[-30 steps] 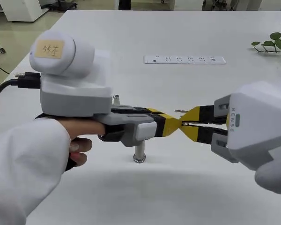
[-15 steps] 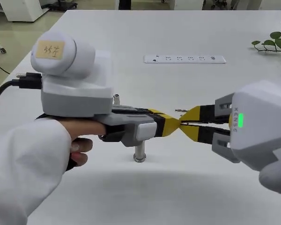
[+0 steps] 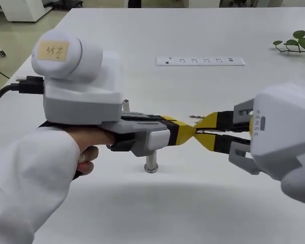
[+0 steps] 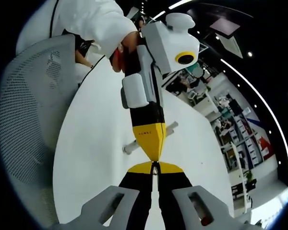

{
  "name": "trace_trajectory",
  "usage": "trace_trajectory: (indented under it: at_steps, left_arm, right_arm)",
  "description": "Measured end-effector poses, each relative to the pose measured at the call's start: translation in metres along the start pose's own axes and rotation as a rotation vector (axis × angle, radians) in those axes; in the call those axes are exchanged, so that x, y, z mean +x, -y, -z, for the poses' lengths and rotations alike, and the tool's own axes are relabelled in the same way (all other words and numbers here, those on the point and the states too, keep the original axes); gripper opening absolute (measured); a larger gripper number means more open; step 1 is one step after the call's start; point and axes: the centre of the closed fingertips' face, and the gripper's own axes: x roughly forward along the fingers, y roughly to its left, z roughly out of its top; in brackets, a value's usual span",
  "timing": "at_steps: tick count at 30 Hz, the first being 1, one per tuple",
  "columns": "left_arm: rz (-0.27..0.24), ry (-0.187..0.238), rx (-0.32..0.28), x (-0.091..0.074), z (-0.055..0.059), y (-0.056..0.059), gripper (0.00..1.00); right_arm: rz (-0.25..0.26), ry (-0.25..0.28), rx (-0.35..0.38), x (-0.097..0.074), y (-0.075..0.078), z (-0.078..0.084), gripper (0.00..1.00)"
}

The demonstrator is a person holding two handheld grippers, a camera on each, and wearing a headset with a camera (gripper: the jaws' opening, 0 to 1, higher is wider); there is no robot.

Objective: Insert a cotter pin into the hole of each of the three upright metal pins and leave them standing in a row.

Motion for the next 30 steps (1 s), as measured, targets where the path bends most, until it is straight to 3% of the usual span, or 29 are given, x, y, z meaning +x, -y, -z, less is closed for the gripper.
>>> trace_trajectory:
  at_steps: [5, 11, 14, 17, 20, 23, 25, 30]
  left_arm:
    - [-0.003, 0.010, 0.000, -0.003, -0.001, -0.002, 0.00]
    - [-0.008, -0.001, 0.042, -0.007, 0.004, -0.003, 0.00]
    - [0.009, 0.000, 0.094, -0.009, 0.009, 0.000, 0.00]
    - [0.042, 0.014, 0.202, -0.012, 0.010, 0.007, 0.00]
    - [0.071, 0.009, 0.245, -0.013, 0.012, 0.013, 0.00]
    - [0.086, 0.005, 0.294, -0.015, 0.013, 0.016, 0.00]
    - [0.100, 0.013, 0.314, -0.016, 0.012, 0.019, 0.00]
    - [0.146, 0.009, 0.355, -0.018, 0.012, 0.028, 0.00]
  right_arm:
    - [0.001, -0.018, 0.022, 0.000, 0.000, 0.006, 0.04]
    - [-0.078, -0.026, 0.220, -0.001, -0.010, 0.023, 0.12]
    - [-0.120, 0.004, 0.334, -0.003, -0.013, 0.026, 0.14]
    - [-0.185, 0.045, 0.471, -0.005, -0.015, 0.028, 0.16]
    - [-0.231, 0.082, 0.549, -0.007, -0.016, 0.026, 0.19]
    - [-0.312, 0.135, 0.651, -0.011, -0.020, 0.018, 0.20]
    - [-0.372, 0.155, 0.676, -0.013, -0.025, 0.014, 0.19]
    - [-0.426, 0.193, 0.702, -0.014, -0.030, 0.005, 0.17]
